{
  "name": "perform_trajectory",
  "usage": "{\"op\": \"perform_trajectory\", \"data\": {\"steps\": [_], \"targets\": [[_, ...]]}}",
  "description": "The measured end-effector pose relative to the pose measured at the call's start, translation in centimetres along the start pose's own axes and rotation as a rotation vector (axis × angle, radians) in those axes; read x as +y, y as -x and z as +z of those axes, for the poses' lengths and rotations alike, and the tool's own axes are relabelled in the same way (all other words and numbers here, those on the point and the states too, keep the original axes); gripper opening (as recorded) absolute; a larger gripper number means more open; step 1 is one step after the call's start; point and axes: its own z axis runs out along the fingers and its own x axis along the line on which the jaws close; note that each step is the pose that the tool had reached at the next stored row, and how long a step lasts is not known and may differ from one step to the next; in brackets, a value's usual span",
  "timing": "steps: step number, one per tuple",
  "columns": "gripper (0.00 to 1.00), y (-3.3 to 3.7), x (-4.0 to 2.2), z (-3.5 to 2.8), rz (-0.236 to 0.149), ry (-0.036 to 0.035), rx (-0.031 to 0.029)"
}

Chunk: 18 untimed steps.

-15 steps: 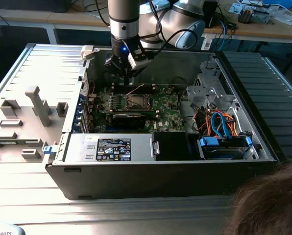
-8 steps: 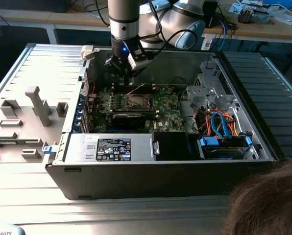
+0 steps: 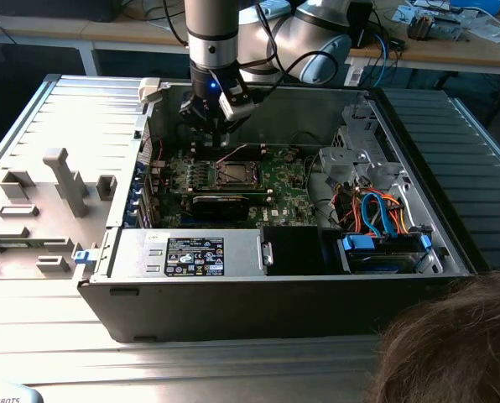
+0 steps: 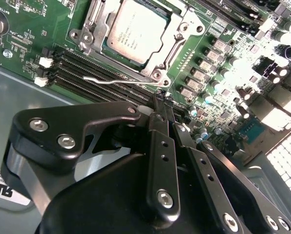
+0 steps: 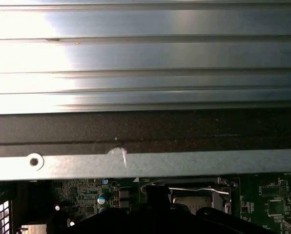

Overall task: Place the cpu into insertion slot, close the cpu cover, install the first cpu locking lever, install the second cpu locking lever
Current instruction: 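Install the first cpu locking lever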

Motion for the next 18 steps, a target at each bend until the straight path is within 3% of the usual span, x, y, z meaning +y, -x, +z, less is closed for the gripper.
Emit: {"op": "perform_trajectory", "data": {"steps": [18], "targets": [[0.11,-0.01,-0.01,0.41,0.000,0.0000,0.0000]]}}
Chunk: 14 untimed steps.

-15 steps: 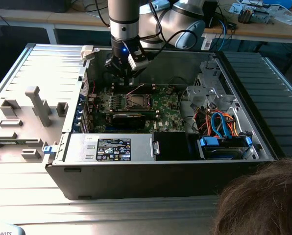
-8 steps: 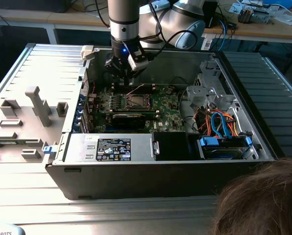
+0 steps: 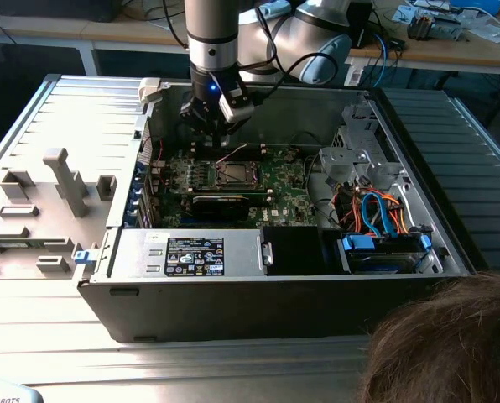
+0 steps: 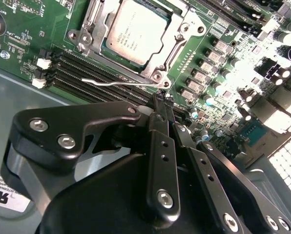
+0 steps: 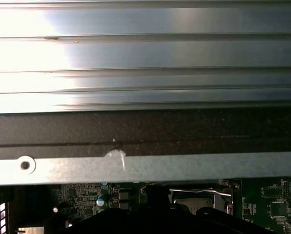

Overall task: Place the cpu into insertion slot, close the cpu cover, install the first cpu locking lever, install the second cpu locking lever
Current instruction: 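Install the first cpu locking lever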

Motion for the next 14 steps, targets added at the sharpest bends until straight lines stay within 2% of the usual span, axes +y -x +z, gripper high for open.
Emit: {"op": "perform_trajectory", "data": {"steps": [14], "targets": [[0.11,0.00,0.00,0.17,0.000,0.0002,-0.0003]]}}
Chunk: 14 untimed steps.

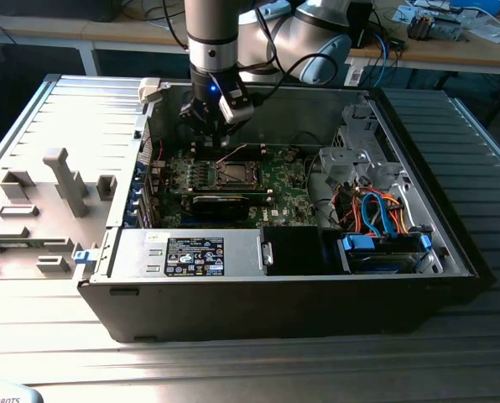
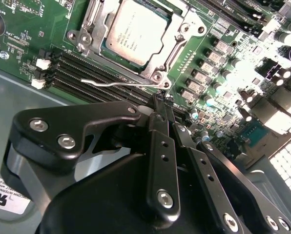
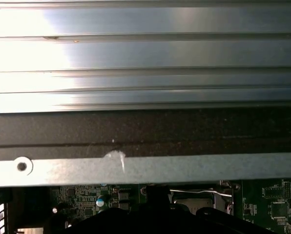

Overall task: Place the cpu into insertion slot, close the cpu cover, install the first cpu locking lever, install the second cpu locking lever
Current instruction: 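Install the first cpu locking lever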

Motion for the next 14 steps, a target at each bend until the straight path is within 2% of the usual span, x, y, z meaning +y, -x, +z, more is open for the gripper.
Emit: {"op": "perform_trajectory", "data": {"steps": [5,9,11,14], "targets": [[0.11,0.01,0.15,0.42,0.000,-0.0005,0.0004],[0.11,1.03,0.22,0.82,-0.001,-0.0009,0.0011],[0.11,1.29,0.26,1.03,-0.004,-0.0011,0.0015],[0.11,1.30,0.48,1.39,-0.038,-0.0002,0.0021]]}}
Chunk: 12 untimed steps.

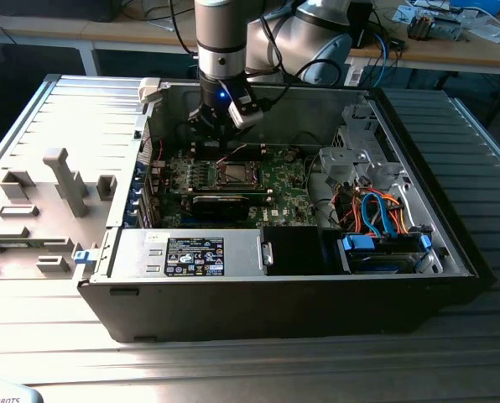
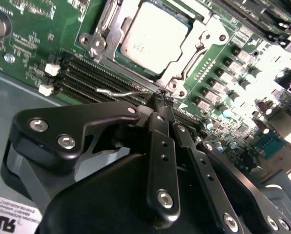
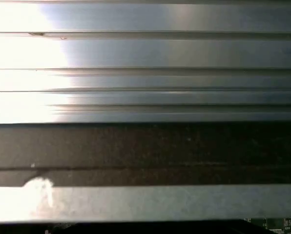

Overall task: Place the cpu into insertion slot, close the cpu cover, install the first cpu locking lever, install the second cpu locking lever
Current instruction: 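Install the first cpu locking lever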

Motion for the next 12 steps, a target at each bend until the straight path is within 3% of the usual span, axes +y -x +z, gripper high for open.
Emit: {"op": "perform_trajectory", "data": {"steps": [3,12], "targets": [[0.11,0.03,0.24,0.37,-0.017,0.0003,0.0003],[0.11,1.29,0.06,1.11,-0.018,-0.0002,0.0009]]}}
